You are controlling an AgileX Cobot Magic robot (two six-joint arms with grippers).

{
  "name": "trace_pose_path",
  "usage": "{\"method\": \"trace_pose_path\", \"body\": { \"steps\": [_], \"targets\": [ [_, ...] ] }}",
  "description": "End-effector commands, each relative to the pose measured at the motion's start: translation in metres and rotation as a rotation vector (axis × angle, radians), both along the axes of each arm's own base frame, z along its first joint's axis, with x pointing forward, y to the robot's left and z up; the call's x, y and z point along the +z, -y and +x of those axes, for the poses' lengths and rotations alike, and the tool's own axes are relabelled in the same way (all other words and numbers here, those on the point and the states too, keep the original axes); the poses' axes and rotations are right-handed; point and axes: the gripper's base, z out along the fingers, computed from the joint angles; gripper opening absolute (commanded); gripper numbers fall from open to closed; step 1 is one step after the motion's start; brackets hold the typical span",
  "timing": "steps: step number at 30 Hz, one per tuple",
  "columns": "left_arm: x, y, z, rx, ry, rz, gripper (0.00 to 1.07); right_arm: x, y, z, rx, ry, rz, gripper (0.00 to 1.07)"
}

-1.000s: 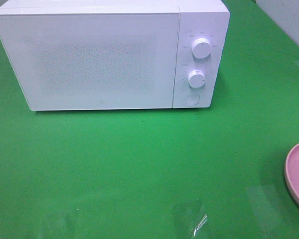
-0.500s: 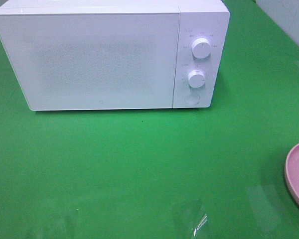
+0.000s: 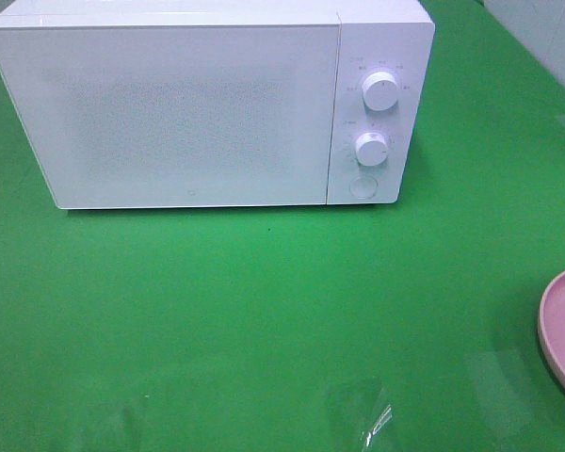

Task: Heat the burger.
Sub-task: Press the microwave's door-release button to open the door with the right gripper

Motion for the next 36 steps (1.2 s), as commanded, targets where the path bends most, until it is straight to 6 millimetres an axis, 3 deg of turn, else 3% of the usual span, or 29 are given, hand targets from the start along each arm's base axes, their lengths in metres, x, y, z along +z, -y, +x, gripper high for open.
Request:
{"method": "trace_pose_path", "body": {
  "steps": [1,22,26,28,36],
  "targets": [
    [0.001,0.001,-0.002,0.001,0.032,-0.004,1.00,-0.003,-0.002,0.013,0.013,0.046,-0.008,0.76],
    [0.001,0.001,-0.002,0.001,0.032,-0.004,1.00,-0.021,-0.013,0.090,0.048,0.079,0.047,0.76],
    [0.001,0.001,-0.002,0.001,0.032,-0.004,1.00,-0.029,-0.015,0.103,0.060,0.111,0.053,0.76],
    [0.001,0.001,-0.002,0.001,0.032,-0.004,1.00,-0.044,-0.017,0.113,0.076,0.174,0.064,0.76],
    [0.001,0.001,-0.002,0.001,0.032,-0.004,1.00,-0.068,-0.020,0.128,0.091,0.210,0.062,0.76]
  ]
}}
